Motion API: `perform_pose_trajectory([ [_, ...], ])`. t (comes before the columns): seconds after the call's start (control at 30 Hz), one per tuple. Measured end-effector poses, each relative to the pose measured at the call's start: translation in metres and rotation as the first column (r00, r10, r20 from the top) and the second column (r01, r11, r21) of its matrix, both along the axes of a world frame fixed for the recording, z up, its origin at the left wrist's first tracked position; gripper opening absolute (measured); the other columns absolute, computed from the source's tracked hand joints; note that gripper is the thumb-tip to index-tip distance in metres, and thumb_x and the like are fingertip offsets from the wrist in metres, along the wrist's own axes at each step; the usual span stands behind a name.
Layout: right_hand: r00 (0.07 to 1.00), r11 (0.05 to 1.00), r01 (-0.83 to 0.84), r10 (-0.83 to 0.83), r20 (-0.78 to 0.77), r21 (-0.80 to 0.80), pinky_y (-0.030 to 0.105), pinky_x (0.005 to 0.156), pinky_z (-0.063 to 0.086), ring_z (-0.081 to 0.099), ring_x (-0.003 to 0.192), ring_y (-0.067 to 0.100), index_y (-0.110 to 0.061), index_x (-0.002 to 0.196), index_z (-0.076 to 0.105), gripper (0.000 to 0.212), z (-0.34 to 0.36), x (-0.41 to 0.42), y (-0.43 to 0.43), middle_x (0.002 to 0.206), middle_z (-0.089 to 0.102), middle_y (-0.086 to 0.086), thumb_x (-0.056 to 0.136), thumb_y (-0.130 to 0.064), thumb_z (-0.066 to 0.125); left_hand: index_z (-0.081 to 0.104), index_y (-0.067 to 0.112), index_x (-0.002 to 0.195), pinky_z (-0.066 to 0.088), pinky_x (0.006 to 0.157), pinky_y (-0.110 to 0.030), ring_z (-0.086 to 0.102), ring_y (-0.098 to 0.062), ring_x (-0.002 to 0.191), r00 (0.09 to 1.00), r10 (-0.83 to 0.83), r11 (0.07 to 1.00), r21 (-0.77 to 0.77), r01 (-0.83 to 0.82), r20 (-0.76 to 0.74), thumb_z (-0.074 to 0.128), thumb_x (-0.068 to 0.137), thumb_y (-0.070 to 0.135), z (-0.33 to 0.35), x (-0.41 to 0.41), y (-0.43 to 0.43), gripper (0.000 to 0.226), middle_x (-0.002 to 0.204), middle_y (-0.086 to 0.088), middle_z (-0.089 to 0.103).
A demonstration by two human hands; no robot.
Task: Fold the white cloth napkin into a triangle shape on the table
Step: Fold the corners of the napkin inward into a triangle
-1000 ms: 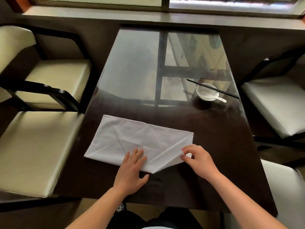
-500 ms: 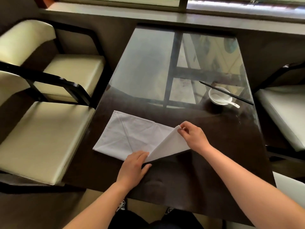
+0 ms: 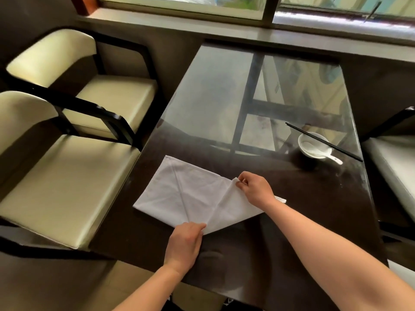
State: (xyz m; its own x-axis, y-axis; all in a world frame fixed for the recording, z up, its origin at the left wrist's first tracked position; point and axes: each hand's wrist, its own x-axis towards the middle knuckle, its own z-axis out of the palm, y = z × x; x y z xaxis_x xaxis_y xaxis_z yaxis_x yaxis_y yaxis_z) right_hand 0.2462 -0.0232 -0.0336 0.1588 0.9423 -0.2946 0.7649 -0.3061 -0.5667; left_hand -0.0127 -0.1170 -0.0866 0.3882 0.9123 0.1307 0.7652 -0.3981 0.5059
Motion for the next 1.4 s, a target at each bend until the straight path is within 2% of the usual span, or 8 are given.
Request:
perform_pose_trajectory([
  [0.23,0.998,1.0,-0.024,0.025,0.051,-0.012,0.037,0.07,0.048,0.06,0.086,0.022,-0.025,0.085,0.066,0.012,-0.01,-0.012,0.02,0.089,0.065,-0.004,0.093,-0.034,0.063,0.068,0.021,0.113,0.055,0.061,-0.033,0.065,-0.02,0.072,0.997,0.03,0.996,-0.082,-0.036,-0.069,0.069,0.091,0.027,0.007,0.006,0.015,0.023,0.098,0.004,0.066],
  [0.4,0.995,1.0,-0.025,0.024,0.098,0.005,0.036,0.068,0.047,0.062,0.09,0.026,-0.025,0.089,0.068,0.012,-0.014,-0.023,0.03,0.094,0.07,0.0,0.092,-0.036,0.062,0.063,0.023,0.114,0.054,0.059,-0.036,0.06,-0.022,0.073,0.974,-0.031,0.999,-0.015,0.029,-0.225,0.071,0.086,0.029,0.005,0.011,0.021,0.03,0.104,-0.003,0.06],
  [0.6,0.99,1.0,0.003,-0.003,0.143,0.0,0.034,0.064,0.044,0.064,0.087,0.03,-0.024,0.083,0.065,0.02,-0.021,-0.027,0.03,0.09,0.07,0.005,0.092,-0.041,0.06,0.066,0.022,0.112,0.054,0.074,-0.041,0.064,-0.029,0.101,0.946,-0.061,0.987,0.123,0.105,-0.318,0.078,0.08,0.026,-0.001,0.007,0.018,0.035,0.121,-0.01,0.065],
  [0.7,0.982,1.0,-0.009,0.006,0.187,0.017,0.035,0.067,0.045,0.063,0.09,0.032,-0.021,0.091,0.066,0.014,-0.021,-0.029,0.028,0.093,0.07,0.008,0.09,-0.034,0.061,0.063,0.02,0.118,0.054,0.086,-0.043,0.058,-0.03,0.123,0.931,-0.125,0.977,0.121,0.176,-0.344,0.08,0.077,0.02,-0.004,0.003,0.013,0.045,0.137,-0.01,0.059],
  [0.83,0.973,0.996,-0.057,0.042,0.227,0.061,0.035,0.069,0.041,0.062,0.094,0.034,-0.021,0.099,0.065,0.016,-0.025,-0.029,0.026,0.093,0.069,0.01,0.088,-0.031,0.061,0.061,0.019,0.125,0.052,0.095,-0.047,0.053,-0.03,0.131,0.908,-0.185,0.969,0.087,0.233,-0.377,0.084,0.07,0.016,-0.009,0.002,0.009,0.06,0.143,-0.008,0.055],
  [1.1,0.98,0.997,-0.079,0.075,0.182,0.016,0.039,0.086,0.038,0.064,0.099,0.027,-0.025,0.09,0.073,0.022,-0.03,-0.02,0.027,0.093,0.075,0.0,0.094,-0.041,0.058,0.065,0.012,0.118,0.05,0.099,-0.039,0.059,-0.026,0.12,0.962,-0.203,0.955,0.182,0.236,-0.184,0.07,0.088,0.02,-0.009,0.0,-0.005,0.032,0.126,-0.009,0.064],
  [1.27,0.981,0.996,-0.086,0.092,0.173,-0.038,0.038,0.085,0.028,0.063,0.101,0.021,-0.027,0.087,0.071,0.024,-0.029,-0.02,0.03,0.093,0.074,-0.005,0.095,-0.044,0.056,0.067,0.012,0.117,0.051,0.093,-0.032,0.062,-0.022,0.105,0.982,-0.184,0.971,0.146,0.187,-0.036,0.066,0.09,0.018,-0.009,0.007,-0.014,0.028,0.119,-0.006,0.066],
  [1.4,0.977,0.996,-0.076,0.083,0.196,-0.048,0.039,0.086,0.027,0.062,0.1,0.021,-0.026,0.082,0.066,0.027,-0.027,-0.024,0.031,0.089,0.072,-0.004,0.095,-0.047,0.054,0.068,0.013,0.113,0.049,0.089,-0.031,0.061,-0.021,0.098,0.981,-0.189,0.968,0.16,0.192,-0.036,0.066,0.089,0.019,-0.006,0.009,-0.013,0.025,0.114,-0.003,0.065],
])
